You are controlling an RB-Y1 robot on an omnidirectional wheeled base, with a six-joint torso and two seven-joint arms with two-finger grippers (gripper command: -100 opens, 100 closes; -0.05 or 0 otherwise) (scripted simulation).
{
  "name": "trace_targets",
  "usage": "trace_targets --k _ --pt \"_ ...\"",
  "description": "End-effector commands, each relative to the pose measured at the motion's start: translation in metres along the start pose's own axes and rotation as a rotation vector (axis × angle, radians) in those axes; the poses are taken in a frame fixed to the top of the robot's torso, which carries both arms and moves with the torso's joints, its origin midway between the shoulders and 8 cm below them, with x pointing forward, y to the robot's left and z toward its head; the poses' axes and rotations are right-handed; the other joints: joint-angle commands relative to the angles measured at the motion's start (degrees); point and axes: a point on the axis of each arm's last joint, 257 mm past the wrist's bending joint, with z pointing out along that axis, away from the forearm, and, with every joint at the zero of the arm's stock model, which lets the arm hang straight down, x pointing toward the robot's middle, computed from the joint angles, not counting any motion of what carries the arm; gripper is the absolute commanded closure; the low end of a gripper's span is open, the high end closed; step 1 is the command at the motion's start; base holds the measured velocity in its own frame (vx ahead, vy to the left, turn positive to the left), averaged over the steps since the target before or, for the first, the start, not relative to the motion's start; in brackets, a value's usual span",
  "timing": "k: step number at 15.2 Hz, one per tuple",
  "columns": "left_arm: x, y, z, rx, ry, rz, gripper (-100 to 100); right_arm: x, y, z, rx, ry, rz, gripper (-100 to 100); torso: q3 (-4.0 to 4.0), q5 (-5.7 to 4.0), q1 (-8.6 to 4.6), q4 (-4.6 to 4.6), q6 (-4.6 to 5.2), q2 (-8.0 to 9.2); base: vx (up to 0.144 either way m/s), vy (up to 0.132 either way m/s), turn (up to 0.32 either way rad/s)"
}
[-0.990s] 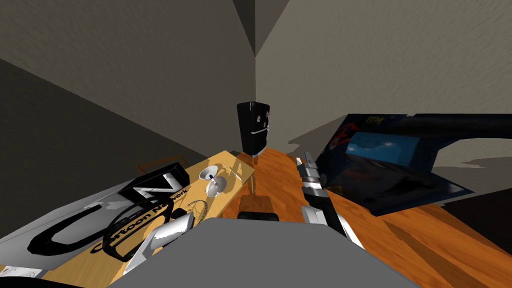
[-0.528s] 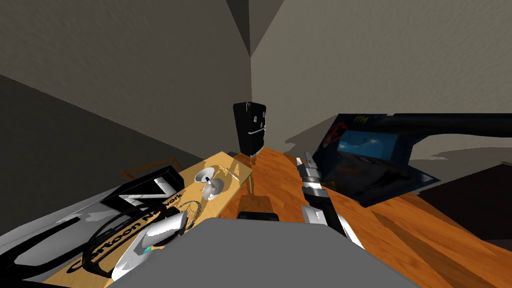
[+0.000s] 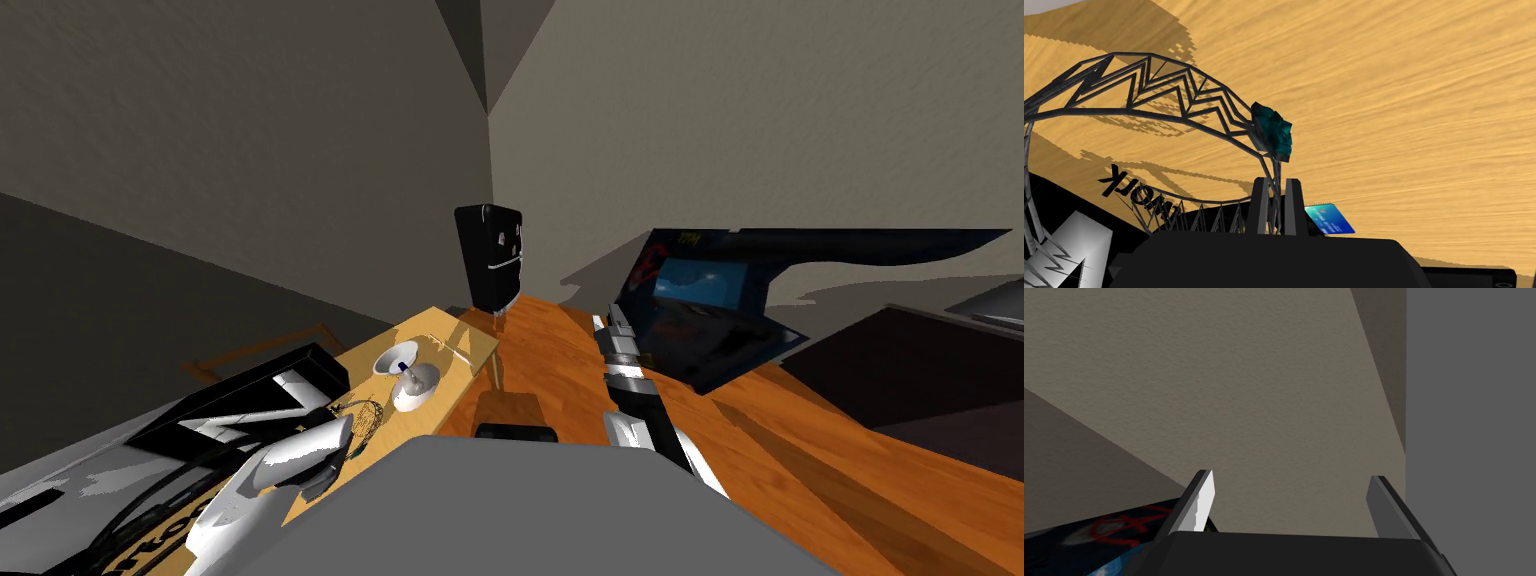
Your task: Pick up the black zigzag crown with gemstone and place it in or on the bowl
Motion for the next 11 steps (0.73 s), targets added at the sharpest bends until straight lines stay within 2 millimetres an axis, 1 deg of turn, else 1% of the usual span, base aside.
trace_targets --k 1,2,3,5,6,8,9,11 --pt "-0.020 -0.016 -0.001 0.008 -0.020 -0.007 100 0.000 0.000 0.000 0.000 0.000 0.000 0 0.00 0.00 0.00 0.00 0.00 0.00 0.009 0.011 -0.162" --pt "-0.031 -0.023 -0.001 0.007 -0.026 -0.017 100 0.000 0.000 0.000 0.000 0.000 0.000 0 -0.01 0.00 0.04 -0.01 0.01 -0.02 0.005 0.015 -0.220" --pt "-0.034 -0.023 -0.001 0.003 -0.031 -0.017 100 0.000 0.000 0.000 0.000 0.000 0.000 0 -0.02 -0.01 0.06 0.01 0.08 -0.05 0.006 0.022 -0.166" --pt "-0.057 -0.040 -0.005 0.009 -0.047 -0.041 100 0.000 0.000 0.000 0.000 0.000 0.000 0 -0.04 -0.01 0.06 -0.01 0.05 -0.06 0.010 0.025 -0.202" --pt "-0.059 -0.039 -0.005 0.005 -0.050 -0.041 100 0.000 0.000 0.000 0.000 0.000 0.000 0 -0.04 -0.02 0.07 0.00 0.10 -0.08 0.008 0.031 -0.162" --pt "-0.081 -0.055 -0.010 0.006 -0.060 -0.072 100 0.000 0.000 0.000 0.000 0.000 0.000 0 -0.03 -0.01 0.07 0.00 0.08 -0.06 0.001 0.023 -0.164" --pt "-0.081 -0.054 -0.010 0.003 -0.060 -0.073 100 0.000 0.000 0.000 0.000 0.000 0.000 0 -0.02 -0.03 0.05 0.01 0.11 -0.05 -0.003 0.025 -0.183" --pt "-0.100 -0.068 -0.016 0.002 -0.064 -0.110 100 0.000 0.000 0.000 0.000 0.000 0.000 0 -0.01 -0.01 0.01 0.02 0.14 -0.03 -0.007 0.023 -0.206"
